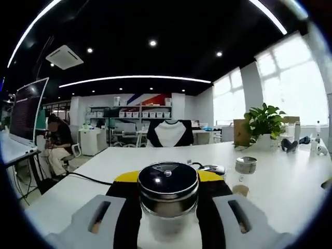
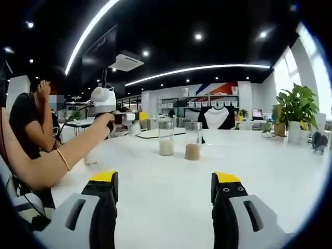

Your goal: Rotate the seasoning bottle until the label or dispensing opening points toward the visible target arrow and the bottle remains upright within the marked orientation range

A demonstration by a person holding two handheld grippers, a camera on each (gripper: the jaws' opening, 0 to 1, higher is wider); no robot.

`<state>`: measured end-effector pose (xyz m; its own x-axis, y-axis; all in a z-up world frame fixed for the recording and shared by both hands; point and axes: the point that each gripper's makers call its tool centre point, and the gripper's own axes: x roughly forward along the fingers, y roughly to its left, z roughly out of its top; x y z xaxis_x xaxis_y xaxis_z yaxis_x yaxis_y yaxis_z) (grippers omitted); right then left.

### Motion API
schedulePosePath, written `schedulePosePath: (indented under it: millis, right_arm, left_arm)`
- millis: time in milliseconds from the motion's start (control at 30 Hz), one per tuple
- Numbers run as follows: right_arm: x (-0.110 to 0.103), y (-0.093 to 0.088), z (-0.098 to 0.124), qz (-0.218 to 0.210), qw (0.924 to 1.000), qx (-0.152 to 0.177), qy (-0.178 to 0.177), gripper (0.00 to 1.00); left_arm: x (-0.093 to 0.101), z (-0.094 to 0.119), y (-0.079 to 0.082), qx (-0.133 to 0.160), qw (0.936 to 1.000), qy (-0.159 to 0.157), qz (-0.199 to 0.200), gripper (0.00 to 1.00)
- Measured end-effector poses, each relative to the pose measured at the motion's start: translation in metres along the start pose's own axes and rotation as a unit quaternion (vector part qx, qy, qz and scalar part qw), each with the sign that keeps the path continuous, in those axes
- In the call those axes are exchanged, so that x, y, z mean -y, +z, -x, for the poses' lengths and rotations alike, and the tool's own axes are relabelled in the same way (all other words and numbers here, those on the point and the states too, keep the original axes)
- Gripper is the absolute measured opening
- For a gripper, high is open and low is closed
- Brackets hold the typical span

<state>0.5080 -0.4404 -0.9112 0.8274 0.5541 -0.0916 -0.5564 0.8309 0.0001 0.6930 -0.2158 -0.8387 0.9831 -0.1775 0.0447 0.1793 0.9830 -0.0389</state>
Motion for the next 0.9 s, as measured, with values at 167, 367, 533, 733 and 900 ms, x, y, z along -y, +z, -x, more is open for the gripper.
schedulePosePath:
  millis: [167,367,533,733,900]
  right_arm:
    - [0.006,0.006,0.002,-0.007,0.9999,0.01,-0.003,0.73]
    - [0.005,0.002,-0.004,-0.008,1.0,0.004,0.002,0.73]
    - [0.0,0.0,-0.006,-0.01,0.9999,0.003,0.011,0.73]
    - [0.001,-0.001,-0.004,-0.013,0.9999,0.004,0.01,0.72]
    - [-0.001,-0.002,-0.003,-0.011,0.9998,0.005,0.013,0.72]
  left_arm:
    - [0.028,0.02,-0.011,-0.015,0.999,-0.042,0.008,0.4]
    - [0.061,0.032,-0.022,-0.027,0.9957,-0.083,-0.03,0.4]
    - [0.084,0.041,-0.026,-0.027,0.9913,-0.125,-0.03,0.4]
    - [0.108,0.062,-0.022,-0.014,0.9866,-0.158,-0.041,0.4]
    - [0.12,0.073,-0.021,-0.009,0.9822,-0.182,-0.047,0.4]
